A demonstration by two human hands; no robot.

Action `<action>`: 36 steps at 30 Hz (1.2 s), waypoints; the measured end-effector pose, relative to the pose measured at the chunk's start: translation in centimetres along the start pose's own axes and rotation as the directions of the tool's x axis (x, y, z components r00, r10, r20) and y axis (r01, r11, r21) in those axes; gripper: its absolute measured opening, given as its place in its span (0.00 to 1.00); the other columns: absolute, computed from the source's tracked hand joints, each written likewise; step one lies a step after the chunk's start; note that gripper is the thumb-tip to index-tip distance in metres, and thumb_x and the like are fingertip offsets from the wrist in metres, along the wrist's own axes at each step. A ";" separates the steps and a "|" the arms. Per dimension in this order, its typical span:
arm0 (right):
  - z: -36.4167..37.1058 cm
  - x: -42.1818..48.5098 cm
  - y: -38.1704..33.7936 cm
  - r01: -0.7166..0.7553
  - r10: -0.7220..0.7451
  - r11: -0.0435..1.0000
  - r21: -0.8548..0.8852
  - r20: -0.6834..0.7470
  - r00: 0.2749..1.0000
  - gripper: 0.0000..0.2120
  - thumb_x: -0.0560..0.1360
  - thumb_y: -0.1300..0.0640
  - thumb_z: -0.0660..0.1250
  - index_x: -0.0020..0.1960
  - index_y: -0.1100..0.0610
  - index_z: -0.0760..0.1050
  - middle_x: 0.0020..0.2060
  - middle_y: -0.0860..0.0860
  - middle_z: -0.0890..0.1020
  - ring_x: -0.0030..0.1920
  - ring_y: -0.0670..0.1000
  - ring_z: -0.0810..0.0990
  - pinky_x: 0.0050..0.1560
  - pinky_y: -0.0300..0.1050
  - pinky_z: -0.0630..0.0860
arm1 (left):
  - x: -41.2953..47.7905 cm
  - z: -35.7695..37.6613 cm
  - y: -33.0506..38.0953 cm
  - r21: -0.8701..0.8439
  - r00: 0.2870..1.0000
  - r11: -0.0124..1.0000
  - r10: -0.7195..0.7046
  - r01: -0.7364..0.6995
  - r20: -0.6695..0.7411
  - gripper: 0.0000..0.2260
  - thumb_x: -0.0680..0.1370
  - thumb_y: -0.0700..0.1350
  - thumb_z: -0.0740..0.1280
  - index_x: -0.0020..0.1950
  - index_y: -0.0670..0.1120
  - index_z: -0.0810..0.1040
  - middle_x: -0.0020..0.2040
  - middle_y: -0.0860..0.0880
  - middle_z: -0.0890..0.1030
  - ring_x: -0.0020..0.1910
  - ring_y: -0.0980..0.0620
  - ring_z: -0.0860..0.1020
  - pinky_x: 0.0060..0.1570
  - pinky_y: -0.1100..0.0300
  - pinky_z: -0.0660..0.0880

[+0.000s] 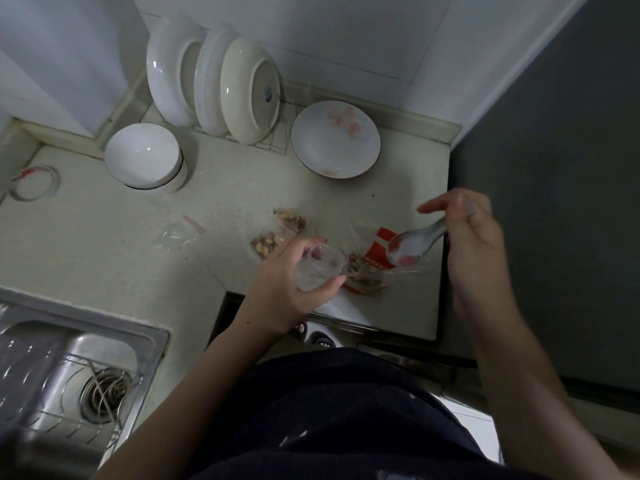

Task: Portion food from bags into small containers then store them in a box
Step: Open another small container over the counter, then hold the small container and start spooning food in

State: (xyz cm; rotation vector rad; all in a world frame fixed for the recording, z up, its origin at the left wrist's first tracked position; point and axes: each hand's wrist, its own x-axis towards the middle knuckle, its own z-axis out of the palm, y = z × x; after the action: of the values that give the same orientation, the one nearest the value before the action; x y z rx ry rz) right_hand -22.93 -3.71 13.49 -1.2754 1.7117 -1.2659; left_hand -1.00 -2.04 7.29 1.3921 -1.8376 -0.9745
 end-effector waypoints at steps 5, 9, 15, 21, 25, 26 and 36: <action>0.1 0.3 0.3 0.146 -0.151 0.977 -0.156 -0.015 0.988 0.13 0.81 0.57 0.54 0.45 0.53 0.76 0.47 0.50 0.69 0.45 0.35 0.71 0.47 0.25 0.66 | -0.1 -0.1 -0.2 -0.031 0.999 0.999 -0.039 0.038 -0.010 0.23 0.71 0.60 0.69 0.61 0.48 0.76 0.49 0.55 0.77 0.52 0.56 0.76 0.54 0.61 0.74; 0.3 0.5 0.4 0.196 -0.155 0.946 -0.258 0.172 0.973 0.11 0.81 0.60 0.57 0.45 0.56 0.76 0.44 0.54 0.74 0.39 0.45 0.75 0.43 0.32 0.69 | -0.1 -0.3 -0.1 -0.032 0.998 0.998 -0.057 0.057 0.010 0.24 0.71 0.61 0.68 0.61 0.47 0.76 0.50 0.54 0.77 0.52 0.55 0.77 0.53 0.62 0.74; 1.1 1.4 -0.1 0.287 -0.020 0.798 -0.531 0.452 0.892 0.09 0.79 0.58 0.63 0.54 0.59 0.80 0.49 0.55 0.79 0.49 0.51 0.78 0.52 0.39 0.72 | -0.2 -0.4 -0.3 -0.036 0.998 0.997 -0.061 0.062 0.027 0.24 0.71 0.60 0.68 0.60 0.46 0.77 0.50 0.54 0.77 0.52 0.56 0.77 0.52 0.67 0.73; 4.3 3.3 0.9 0.414 0.346 0.468 -0.781 0.593 0.727 0.13 0.81 0.56 0.58 0.58 0.59 0.78 0.52 0.56 0.81 0.54 0.56 0.79 0.49 0.43 0.71 | -0.2 -0.1 -0.8 -0.034 0.996 0.996 -0.085 0.085 0.021 0.21 0.70 0.61 0.68 0.59 0.53 0.75 0.49 0.59 0.77 0.52 0.60 0.76 0.51 0.74 0.69; 5.4 4.2 2.1 0.346 0.488 0.431 -0.833 0.538 0.687 0.08 0.77 0.64 0.59 0.49 0.62 0.77 0.40 0.54 0.75 0.46 0.55 0.76 0.36 0.37 0.65 | -0.3 0.0 -1.0 -0.033 0.995 0.995 -0.095 0.095 0.021 0.22 0.70 0.62 0.67 0.61 0.54 0.75 0.50 0.60 0.76 0.53 0.61 0.75 0.50 0.75 0.68; 5.4 4.4 2.5 0.316 0.466 0.442 -0.840 0.516 0.719 0.07 0.76 0.66 0.59 0.43 0.61 0.74 0.35 0.52 0.71 0.44 0.55 0.74 0.32 0.38 0.64 | -0.3 -0.1 -1.0 -0.023 0.996 0.996 -0.085 0.085 0.023 0.23 0.70 0.62 0.67 0.62 0.53 0.75 0.50 0.60 0.76 0.53 0.62 0.75 0.50 0.75 0.67; 4.1 7.4 5.8 -0.414 0.602 0.660 -0.627 0.111 0.791 0.08 0.75 0.72 0.60 0.50 0.71 0.76 0.38 0.60 0.76 0.47 0.58 0.77 0.49 0.54 0.77 | 0.0 -0.4 -1.5 -0.026 0.993 0.993 -0.114 0.115 0.033 0.26 0.71 0.66 0.66 0.65 0.55 0.74 0.52 0.60 0.77 0.55 0.65 0.74 0.51 0.72 0.67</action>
State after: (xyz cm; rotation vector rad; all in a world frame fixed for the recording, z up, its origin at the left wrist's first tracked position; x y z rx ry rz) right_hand -23.42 -11.65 7.04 -1.0817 2.0839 -0.1771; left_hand 0.12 -2.35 6.19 1.4863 -1.7759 -1.0816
